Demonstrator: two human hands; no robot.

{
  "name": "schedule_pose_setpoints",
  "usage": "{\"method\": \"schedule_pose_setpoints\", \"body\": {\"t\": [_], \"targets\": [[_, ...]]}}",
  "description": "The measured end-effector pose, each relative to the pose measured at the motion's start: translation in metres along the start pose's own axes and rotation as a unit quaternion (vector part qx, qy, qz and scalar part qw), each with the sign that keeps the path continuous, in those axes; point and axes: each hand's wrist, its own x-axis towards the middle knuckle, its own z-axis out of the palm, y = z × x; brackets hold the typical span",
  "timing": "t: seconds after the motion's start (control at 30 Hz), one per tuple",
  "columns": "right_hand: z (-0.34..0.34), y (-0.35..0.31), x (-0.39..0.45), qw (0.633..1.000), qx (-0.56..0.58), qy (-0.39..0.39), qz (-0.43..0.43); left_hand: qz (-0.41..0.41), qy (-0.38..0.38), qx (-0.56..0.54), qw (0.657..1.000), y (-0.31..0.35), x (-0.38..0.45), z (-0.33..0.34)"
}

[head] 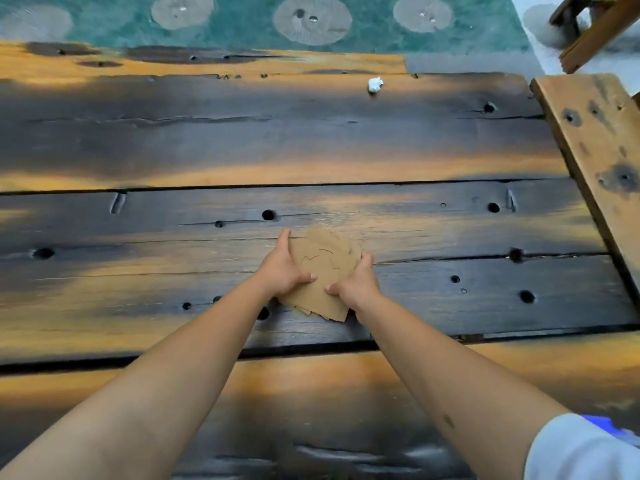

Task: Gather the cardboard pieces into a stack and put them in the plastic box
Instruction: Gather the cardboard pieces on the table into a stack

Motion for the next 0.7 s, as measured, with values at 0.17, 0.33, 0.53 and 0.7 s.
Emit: {"method": "schedule_pose_setpoints", "body": {"t": [0.17, 0.33, 0.53, 0.7], "targets": [[-0.003, 0.013, -0.025, 0.995, -0.038, -0.026, -0.087, 0.032, -0.023, -0.103, 0.994, -0.020, -0.043, -0.010], [-0.010, 0.038, -0.070, 0.980, -0.107, -0.030, -0.166, 0.064, 0.012, -0.129, 0.990, -0.039, -0.101, -0.004], [-0.021, 0.089, -0.141, 0.962, -0.139, -0.054, -0.228, 0.075, 0.031, -0.083, 0.993, -0.077, -0.186, 0.018], [-0.022, 0.136, -0.194, 0.950, -0.154, -0.030, -0.269, 0.113, 0.047, -0.085, 0.989, -0.102, -0.251, 0.042]]}}
